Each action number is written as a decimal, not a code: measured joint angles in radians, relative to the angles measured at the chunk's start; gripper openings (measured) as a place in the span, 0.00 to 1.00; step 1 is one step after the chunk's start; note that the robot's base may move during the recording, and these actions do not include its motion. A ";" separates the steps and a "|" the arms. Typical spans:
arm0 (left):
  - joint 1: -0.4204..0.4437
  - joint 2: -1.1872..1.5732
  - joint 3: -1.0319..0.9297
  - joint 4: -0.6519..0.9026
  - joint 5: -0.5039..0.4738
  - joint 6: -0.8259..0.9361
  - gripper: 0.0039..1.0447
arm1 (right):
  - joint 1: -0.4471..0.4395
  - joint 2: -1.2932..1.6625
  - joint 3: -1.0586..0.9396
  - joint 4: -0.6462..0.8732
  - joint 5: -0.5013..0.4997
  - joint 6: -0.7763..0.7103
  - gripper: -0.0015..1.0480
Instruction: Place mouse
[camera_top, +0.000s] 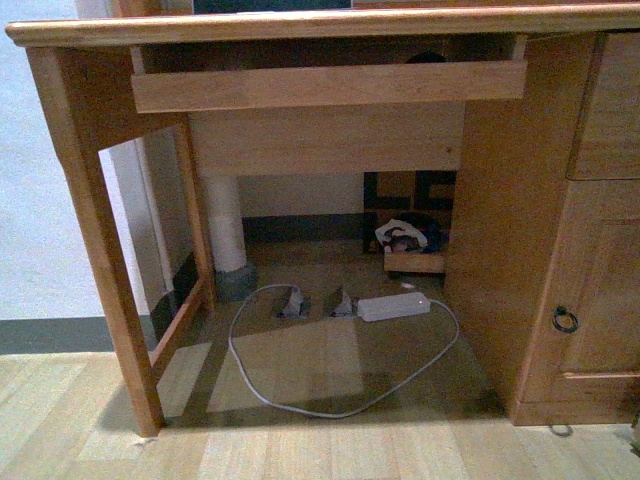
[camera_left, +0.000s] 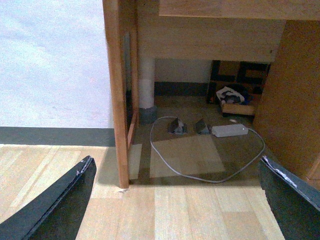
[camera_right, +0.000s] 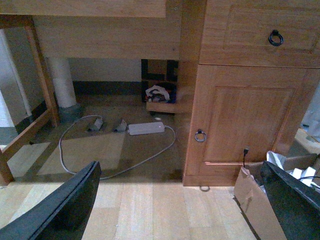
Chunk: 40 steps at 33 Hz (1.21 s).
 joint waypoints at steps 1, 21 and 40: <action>0.000 0.000 0.000 0.000 0.000 0.000 0.94 | 0.000 0.000 0.000 0.000 0.000 0.000 0.94; 0.000 0.000 0.000 0.000 0.000 0.000 0.94 | 0.000 0.000 0.000 0.000 0.000 0.000 0.94; 0.000 0.000 0.000 0.000 0.000 0.000 0.94 | 0.000 0.000 0.000 0.000 0.000 0.000 0.94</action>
